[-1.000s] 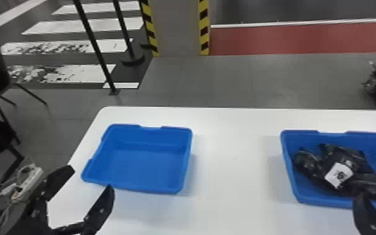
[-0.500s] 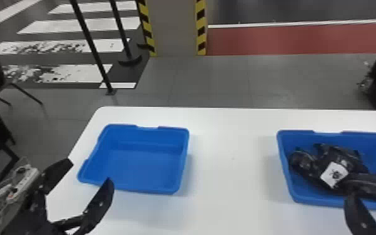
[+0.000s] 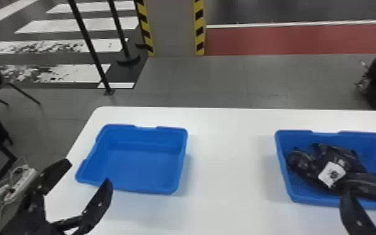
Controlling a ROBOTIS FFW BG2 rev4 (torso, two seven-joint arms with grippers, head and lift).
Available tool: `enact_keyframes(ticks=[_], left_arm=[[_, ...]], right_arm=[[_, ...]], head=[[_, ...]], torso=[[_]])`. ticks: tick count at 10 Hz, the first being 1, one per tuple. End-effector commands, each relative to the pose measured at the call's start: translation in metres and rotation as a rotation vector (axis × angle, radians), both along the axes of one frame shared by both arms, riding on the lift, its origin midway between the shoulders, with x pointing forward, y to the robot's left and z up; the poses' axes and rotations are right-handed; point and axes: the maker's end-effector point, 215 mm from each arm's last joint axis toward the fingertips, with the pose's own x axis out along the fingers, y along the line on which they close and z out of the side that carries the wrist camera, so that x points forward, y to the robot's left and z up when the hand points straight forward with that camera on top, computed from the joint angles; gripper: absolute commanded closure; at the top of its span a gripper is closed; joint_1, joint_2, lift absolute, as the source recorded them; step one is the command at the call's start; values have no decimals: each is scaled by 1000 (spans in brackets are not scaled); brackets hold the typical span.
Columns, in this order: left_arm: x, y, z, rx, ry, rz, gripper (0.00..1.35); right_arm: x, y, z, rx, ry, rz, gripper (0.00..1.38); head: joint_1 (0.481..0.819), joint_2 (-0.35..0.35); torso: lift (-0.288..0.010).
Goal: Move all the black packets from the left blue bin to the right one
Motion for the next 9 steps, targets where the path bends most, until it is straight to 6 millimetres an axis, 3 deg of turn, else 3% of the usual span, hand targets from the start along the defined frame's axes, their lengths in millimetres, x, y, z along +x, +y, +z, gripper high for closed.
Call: enact_keyframes(ticks=[1, 9], left_arm=[[1, 0, -1, -5, 3, 2, 177], [0, 0, -8, -31, 26, 3, 183]], right_arm=[[0, 3, -2, 15, 4, 2, 306], [1, 6, -9, 49, 14, 3, 306]], head=[[695, 142], [695, 151]], torso=[[-110], [-110]])
